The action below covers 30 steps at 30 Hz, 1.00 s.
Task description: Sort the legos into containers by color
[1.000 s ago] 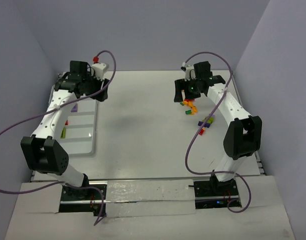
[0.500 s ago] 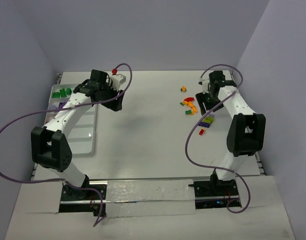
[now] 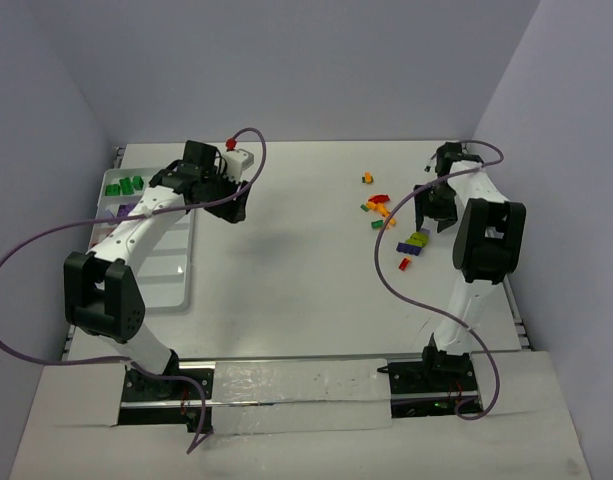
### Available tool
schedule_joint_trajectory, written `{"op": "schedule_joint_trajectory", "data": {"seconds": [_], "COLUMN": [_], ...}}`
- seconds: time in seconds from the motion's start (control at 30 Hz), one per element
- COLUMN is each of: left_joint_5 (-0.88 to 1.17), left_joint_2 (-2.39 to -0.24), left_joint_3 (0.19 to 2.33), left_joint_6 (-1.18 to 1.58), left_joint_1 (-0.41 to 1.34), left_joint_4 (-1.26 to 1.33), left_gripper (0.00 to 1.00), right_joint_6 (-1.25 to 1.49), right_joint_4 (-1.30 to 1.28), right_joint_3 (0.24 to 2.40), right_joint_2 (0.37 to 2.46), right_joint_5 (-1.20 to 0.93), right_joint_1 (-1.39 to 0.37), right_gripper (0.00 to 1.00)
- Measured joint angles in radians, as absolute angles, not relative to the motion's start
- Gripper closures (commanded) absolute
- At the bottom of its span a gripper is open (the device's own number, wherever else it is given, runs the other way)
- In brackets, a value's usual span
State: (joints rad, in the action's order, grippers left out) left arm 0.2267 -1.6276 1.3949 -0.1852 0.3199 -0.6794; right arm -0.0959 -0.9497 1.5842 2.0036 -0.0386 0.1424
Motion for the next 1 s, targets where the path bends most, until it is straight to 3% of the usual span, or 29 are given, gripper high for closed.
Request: {"op": "schedule_joint_trajectory", "data": {"seconds": [0.27,0.8,1.0], "left_joint_5": [0.214,0.204,0.195], "left_joint_2": [-1.628,-1.634,-1.635], "left_joint_3": [1.373,1.373,1.373], "left_joint_6": [-0.186,-0.186,-0.187], "left_joint_1": [0.32,0.32,0.32], "left_joint_4": [-0.675,-0.674,-0.674], "left_gripper": [0.34,0.33,0.34], "right_joint_6": [-0.036,-0.015,-0.005], "right_joint_4": [-0.976,-0.986,-0.989], "right_joint_3": [1.656,1.657,1.657], "right_joint_2": [2.051,2.112,2.133], "right_joint_5": [-0.073,-0.072,-0.073], "right_joint_1": [0.153,0.162,0.173], "right_gripper": [0.36,0.48,0.62]}}
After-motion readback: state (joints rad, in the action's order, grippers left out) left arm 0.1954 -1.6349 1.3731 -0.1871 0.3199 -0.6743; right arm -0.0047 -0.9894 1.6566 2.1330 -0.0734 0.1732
